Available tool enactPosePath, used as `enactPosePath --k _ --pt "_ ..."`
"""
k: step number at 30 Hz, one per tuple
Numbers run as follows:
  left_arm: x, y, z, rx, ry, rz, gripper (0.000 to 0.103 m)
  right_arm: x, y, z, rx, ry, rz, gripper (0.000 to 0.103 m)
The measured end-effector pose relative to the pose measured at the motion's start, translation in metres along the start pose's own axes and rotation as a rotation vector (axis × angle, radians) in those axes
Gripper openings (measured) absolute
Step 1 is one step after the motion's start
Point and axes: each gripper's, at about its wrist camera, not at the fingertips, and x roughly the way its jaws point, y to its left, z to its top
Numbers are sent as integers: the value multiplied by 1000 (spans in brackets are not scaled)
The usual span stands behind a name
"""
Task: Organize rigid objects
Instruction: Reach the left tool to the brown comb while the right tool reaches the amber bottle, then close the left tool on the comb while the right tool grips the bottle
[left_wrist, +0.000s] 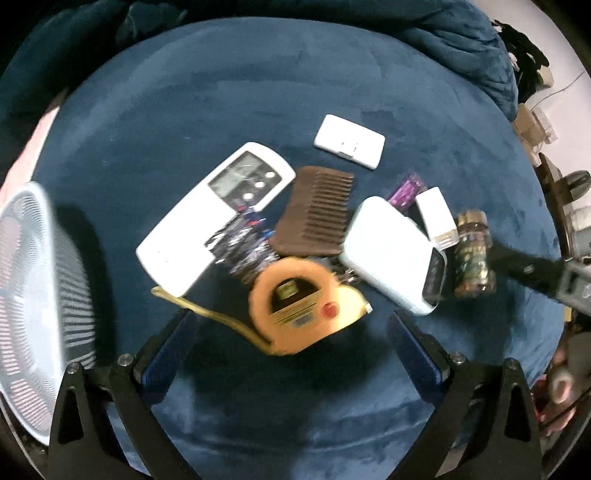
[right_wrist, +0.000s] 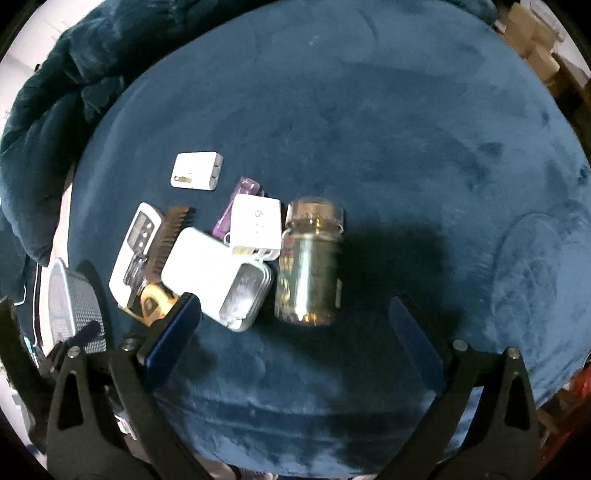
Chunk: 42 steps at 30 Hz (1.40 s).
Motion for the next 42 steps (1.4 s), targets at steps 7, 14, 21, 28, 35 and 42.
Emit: enactPosePath --k 7,14,21,28,35,42 --pt "6 1 13 -35 -21 -5 102 31 -7 18 69 43 -42 81" --pt "3 -13 22 -49 -24 -70 101 51 -6 20 70 83 -38 50" --pt "29 0 60 -48 17 -55 98 45 -6 15 66 92 -7 48" --pt "51 6 90 -4 69 -139 85 35 -14 26 69 111 11 49" --pt "63 4 96 54 141 -145 55 35 -9 35 66 124 22 50" --pt "67 -18 90 163 159 -88 51 50 -27 42 78 136 20 50"
